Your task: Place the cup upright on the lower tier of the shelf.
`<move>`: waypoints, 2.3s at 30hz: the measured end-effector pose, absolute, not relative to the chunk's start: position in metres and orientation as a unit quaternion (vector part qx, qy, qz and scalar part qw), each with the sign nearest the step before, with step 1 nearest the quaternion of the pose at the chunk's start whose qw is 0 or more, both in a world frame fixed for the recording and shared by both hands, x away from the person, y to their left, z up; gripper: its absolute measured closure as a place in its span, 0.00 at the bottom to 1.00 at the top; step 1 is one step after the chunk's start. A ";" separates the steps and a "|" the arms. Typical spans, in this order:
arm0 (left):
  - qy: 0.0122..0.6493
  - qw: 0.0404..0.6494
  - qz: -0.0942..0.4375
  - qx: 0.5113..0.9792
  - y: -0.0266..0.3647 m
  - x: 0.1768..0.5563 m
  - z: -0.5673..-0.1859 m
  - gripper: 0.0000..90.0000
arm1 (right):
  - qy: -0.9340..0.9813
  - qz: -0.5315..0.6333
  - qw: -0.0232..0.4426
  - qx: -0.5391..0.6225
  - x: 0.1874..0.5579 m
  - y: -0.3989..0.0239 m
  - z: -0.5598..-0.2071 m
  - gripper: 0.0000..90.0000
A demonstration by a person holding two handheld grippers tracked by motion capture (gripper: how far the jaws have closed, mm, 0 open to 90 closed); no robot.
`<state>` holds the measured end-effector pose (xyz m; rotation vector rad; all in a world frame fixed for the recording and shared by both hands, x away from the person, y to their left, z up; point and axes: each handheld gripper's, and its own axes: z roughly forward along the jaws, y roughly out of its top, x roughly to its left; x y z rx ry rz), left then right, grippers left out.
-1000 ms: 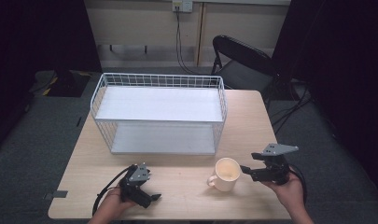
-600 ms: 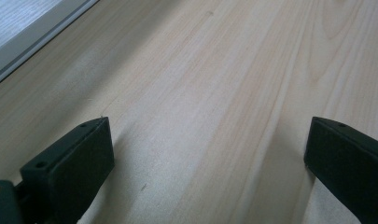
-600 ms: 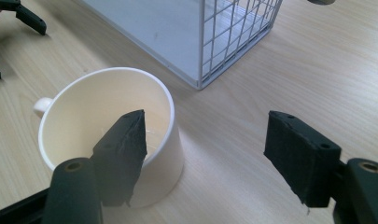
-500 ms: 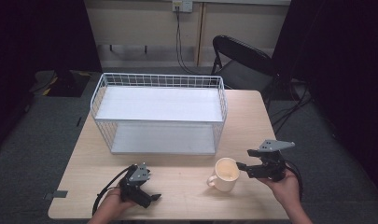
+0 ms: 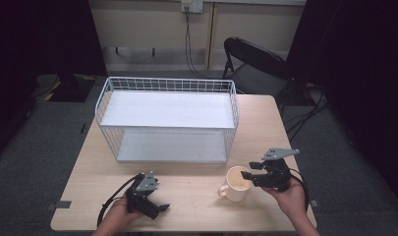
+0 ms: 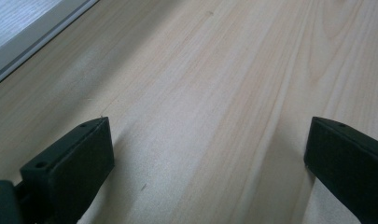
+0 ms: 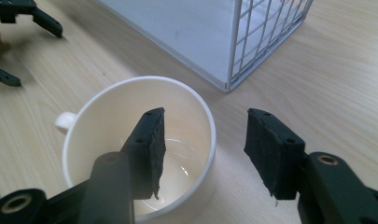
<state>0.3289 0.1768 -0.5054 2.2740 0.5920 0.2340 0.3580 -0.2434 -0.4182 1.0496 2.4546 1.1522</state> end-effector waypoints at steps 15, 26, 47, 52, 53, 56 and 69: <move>0.232 0.380 0.092 0.891 0.177 0.329 -0.505 0.01 | 0.845 0.363 0.110 0.378 0.361 -0.235 -0.433 0.75; 0.232 0.380 0.092 0.891 0.177 0.329 -0.505 0.01 | 0.840 0.362 0.108 0.390 0.364 -0.233 -0.436 0.88; 0.232 0.380 0.092 0.891 0.177 0.329 -0.505 0.01 | 0.848 0.357 0.118 0.373 0.366 -0.209 -0.427 0.91; 0.232 0.380 0.092 0.891 0.177 0.329 -0.505 0.01 | 0.850 0.355 0.119 0.371 0.368 -0.202 -0.426 0.91; 0.232 0.380 0.092 0.891 0.177 0.329 -0.505 0.01 | 0.849 0.356 0.117 0.371 0.368 -0.200 -0.426 0.91; 0.232 0.380 0.092 0.891 0.177 0.329 -0.505 0.01 | 0.851 0.355 0.117 0.369 0.370 -0.196 -0.426 0.91; 0.229 0.378 0.092 0.892 0.177 0.329 -0.505 0.01 | 0.853 0.354 0.125 0.362 0.374 -0.177 -0.417 0.91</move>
